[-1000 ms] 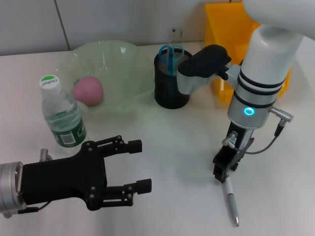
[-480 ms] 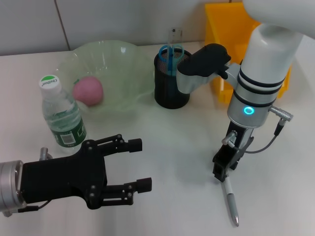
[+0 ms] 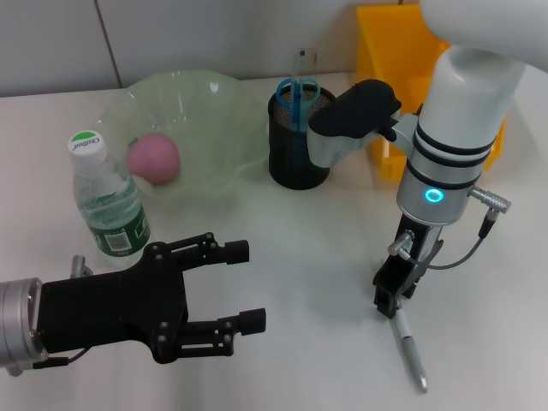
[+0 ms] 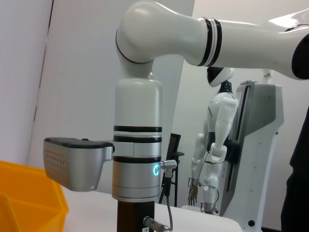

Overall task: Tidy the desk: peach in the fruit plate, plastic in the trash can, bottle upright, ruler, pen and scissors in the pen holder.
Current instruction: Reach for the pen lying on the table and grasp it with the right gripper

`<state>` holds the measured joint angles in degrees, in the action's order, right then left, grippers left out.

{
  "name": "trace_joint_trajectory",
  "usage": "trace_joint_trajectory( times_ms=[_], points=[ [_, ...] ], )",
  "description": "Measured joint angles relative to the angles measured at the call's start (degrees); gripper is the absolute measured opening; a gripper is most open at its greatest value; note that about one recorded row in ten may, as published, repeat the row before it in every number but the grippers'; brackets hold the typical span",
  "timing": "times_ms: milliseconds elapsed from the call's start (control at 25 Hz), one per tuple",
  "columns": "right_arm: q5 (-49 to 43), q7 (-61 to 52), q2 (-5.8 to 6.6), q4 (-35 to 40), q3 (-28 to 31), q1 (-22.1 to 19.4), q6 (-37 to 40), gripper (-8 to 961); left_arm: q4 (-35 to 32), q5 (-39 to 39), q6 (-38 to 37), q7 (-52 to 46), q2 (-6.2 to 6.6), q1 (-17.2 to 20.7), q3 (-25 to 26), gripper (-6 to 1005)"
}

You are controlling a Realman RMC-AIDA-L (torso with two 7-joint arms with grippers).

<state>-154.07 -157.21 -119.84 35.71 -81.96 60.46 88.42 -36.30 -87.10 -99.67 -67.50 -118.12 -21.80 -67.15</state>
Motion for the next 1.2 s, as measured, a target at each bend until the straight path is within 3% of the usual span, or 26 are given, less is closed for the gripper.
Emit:
trace_joint_trajectory(
  times_ms=[120, 320, 1000, 1080, 1200],
  points=[
    [0.00, 0.04, -0.02, -0.01, -0.09, 0.00, -0.01, 400, 0.00, 0.00, 0.00, 0.00, 0.00, -0.01, 0.00, 813],
    [0.00, 0.03, -0.04, -0.03, -0.41, 0.00, -0.01, 254, 0.00, 0.00, 0.00, 0.00, 0.00, 0.00, 0.09, 812],
    [0.00, 0.53, -0.05, 0.58, -0.39, 0.03, 0.19, 250, -0.70, 0.00, -0.05, -0.18, 0.00, 0.05, 0.17, 812],
    [0.00, 0.59, -0.05, 0.59, -0.39, 0.03, 0.26, 92, -0.70, 0.00, -0.07, -0.22, 0.00, 0.01, 0.18, 812],
    [0.00, 0.64, -0.05, 0.59, -0.41, 0.07, 0.29, 92, -0.71, 0.00, -0.09, -0.24, 0.00, -0.01, 0.23, 812]
  ],
)
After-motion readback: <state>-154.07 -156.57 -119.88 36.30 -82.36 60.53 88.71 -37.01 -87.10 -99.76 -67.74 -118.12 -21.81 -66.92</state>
